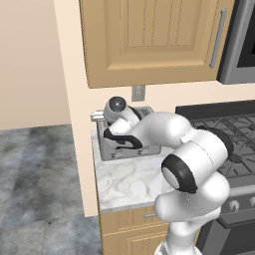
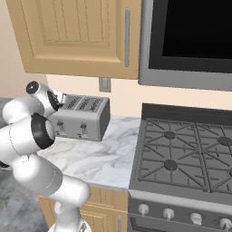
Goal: Start the toaster. Once the lever pops up, take the bread to the plate on the dining counter.
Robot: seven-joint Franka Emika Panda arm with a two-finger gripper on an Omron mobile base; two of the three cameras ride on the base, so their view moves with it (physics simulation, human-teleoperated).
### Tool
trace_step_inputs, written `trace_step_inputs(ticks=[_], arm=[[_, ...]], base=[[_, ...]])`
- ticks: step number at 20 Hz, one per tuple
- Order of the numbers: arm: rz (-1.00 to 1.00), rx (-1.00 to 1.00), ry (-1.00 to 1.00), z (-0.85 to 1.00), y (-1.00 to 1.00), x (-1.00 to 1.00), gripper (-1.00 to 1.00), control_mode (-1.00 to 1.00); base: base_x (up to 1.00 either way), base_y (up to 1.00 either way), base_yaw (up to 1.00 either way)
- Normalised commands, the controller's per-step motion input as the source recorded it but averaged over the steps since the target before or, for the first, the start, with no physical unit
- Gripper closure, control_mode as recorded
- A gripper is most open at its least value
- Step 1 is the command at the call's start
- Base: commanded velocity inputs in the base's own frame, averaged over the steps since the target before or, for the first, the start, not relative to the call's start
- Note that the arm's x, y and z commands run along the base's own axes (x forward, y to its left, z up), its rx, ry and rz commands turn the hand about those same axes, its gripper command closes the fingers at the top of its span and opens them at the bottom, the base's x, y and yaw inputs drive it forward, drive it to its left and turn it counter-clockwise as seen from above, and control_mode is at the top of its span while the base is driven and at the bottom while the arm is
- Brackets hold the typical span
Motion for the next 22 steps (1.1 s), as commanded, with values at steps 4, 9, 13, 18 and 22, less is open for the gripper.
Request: trace_step_inputs(ticks=[4,9,13,18,22], arm=[[0.00,0.00,-0.02,0.00,0.00,0.18,-1.00,-1.00],[0.00,0.00,-0.01,-0.03,0.00,0.11,-1.00,-1.00],[0.00,0.00,0.00,-0.03,0.00,0.01,-1.00,-1.00],[0.00,0.00,0.00,-0.05,0.00,0.00,-1.00,-1.00],[0.00,0.00,0.00,-0.09,0.00,0.00,-1.00,-1.00]], base=[[0.00,0.00,0.00],[0.00,0.00,0.00],[0.00,0.00,0.00],[0.00,0.00,0.00],[0.00,0.00,0.00]])
